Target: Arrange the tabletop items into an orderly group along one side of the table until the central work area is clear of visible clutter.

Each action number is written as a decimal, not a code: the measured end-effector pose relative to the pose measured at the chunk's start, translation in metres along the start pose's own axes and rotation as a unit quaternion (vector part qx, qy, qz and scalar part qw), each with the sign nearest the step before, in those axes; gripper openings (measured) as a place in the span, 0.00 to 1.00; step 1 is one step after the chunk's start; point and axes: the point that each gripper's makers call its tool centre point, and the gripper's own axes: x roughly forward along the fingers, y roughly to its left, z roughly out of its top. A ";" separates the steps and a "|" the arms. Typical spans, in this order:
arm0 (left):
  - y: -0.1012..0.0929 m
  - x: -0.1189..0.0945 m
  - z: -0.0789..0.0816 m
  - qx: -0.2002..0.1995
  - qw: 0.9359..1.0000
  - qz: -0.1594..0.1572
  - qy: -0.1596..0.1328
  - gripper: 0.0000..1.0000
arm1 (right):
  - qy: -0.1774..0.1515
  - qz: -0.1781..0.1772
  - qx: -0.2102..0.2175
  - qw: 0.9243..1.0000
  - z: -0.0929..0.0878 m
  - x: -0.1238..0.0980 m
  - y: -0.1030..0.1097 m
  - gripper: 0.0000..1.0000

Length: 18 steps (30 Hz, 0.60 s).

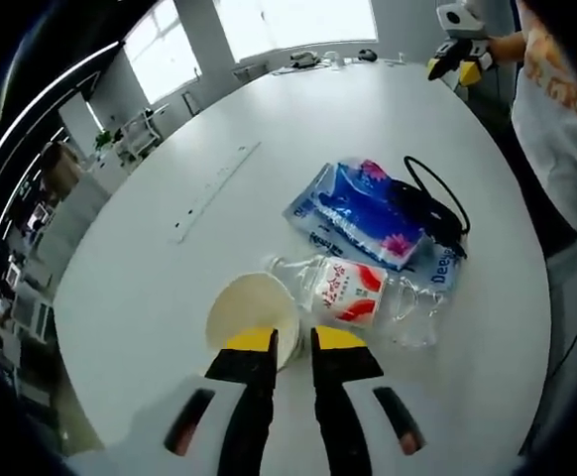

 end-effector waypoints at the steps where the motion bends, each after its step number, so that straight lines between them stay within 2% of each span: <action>1: 0.001 -0.001 0.001 -0.003 1.000 0.005 -0.002 0.15 | 0.000 0.001 -0.001 1.000 0.000 0.000 0.001 0.33; 7: 0.010 -0.015 0.007 -0.033 0.998 0.047 -0.016 0.29 | -0.002 0.007 -0.007 1.000 0.001 0.000 0.008 0.33; 9: 0.013 -0.022 0.009 -0.052 0.996 0.071 -0.022 0.35 | -0.004 0.009 -0.009 1.000 0.002 -0.001 0.010 0.34; 11: 0.011 -0.029 0.010 -0.087 0.993 0.081 -0.026 0.41 | -0.005 0.011 -0.010 1.000 0.002 -0.002 0.013 0.34; 13: 0.010 -0.037 0.012 -0.099 0.990 0.097 -0.035 0.45 | -0.008 0.014 -0.010 1.000 0.001 -0.004 0.016 0.34; 14: 0.009 -0.040 0.013 -0.111 0.988 0.103 -0.038 0.48 | -0.008 0.015 -0.010 1.000 0.001 -0.005 0.017 0.34; 18: 0.004 -0.055 0.010 -0.187 0.973 0.128 -0.038 0.60 | -0.014 0.021 -0.009 1.000 -0.001 -0.009 0.024 0.34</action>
